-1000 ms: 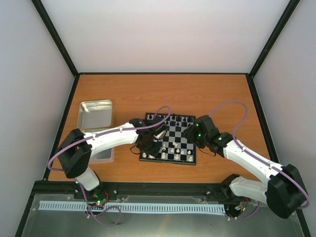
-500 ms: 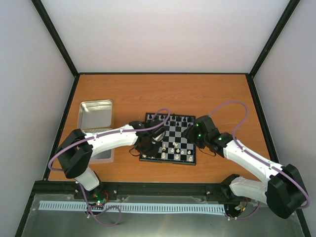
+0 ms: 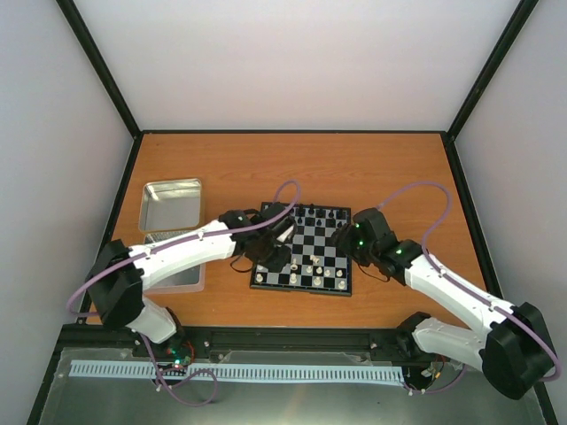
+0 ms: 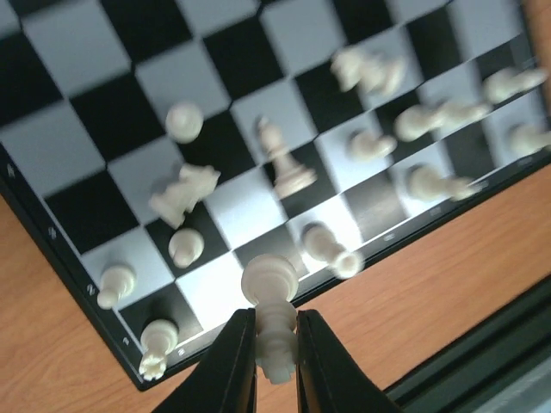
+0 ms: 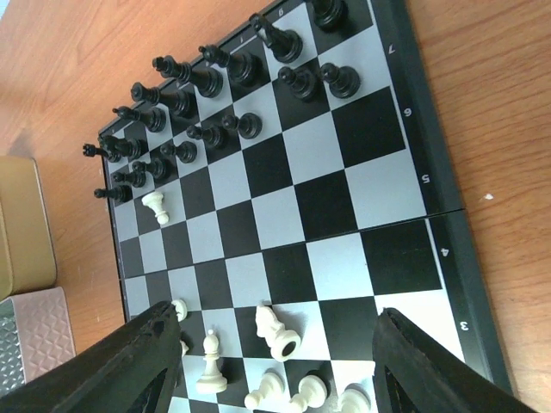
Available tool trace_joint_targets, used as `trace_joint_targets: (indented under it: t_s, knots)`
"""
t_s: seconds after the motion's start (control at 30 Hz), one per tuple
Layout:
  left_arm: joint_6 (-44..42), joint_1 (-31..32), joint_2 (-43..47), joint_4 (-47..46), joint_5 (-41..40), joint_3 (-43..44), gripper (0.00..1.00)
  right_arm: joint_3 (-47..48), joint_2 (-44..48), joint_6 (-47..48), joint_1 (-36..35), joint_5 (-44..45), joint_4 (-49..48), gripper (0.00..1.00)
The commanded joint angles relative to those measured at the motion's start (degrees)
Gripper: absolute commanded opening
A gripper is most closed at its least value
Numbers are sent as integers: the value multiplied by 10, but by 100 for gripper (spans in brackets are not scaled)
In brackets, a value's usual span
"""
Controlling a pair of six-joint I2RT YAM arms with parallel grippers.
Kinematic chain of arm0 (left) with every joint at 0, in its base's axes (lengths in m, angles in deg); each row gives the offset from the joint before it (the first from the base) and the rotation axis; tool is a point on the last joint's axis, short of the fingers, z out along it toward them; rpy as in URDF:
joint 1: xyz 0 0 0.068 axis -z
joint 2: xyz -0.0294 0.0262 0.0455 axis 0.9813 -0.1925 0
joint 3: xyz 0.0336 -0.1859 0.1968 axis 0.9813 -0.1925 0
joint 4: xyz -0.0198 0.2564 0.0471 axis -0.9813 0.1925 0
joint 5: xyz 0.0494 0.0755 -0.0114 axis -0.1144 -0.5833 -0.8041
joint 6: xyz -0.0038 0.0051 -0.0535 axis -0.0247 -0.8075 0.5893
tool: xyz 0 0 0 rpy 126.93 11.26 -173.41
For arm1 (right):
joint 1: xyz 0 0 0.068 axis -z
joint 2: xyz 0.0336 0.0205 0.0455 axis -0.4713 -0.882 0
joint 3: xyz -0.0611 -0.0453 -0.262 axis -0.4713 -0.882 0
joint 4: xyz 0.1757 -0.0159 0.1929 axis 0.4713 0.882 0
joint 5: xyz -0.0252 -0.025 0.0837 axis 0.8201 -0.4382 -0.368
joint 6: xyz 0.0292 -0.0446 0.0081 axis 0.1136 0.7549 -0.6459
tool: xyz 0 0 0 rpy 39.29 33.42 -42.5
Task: Set up the chess pieces on the board
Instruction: Pick up the chess piece from the chessboard, then place the chess piece on the chessboard.
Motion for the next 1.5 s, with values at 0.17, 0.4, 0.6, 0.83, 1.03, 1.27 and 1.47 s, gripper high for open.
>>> trace_joint_targets:
  t_s: [0.17,0.4,0.6,0.83,1.03,1.27,1.47]
  knots:
    - [-57,11,0,-21,15,94,5,-10,75,-24,6,92,51,61]
    - [-61,93,-82,45,-107,182,5,-27,139,-68,7,158,102,61]
    - [-47,116,-120,66,-123,188,6,-56,191,-106,7,181,121,61]
    - [-42,117,-132,32,-99,172,7,-45,202,-109,8,207,141,61]
    - [-32,120,-148,20,-95,161,6,-46,209,-112,8,216,150,61]
    - [-26,123,-159,10,-87,145,6,-47,211,-115,8,217,150,61]
    - [-24,123,-168,-17,-64,134,7,-47,210,-113,8,218,148,61]
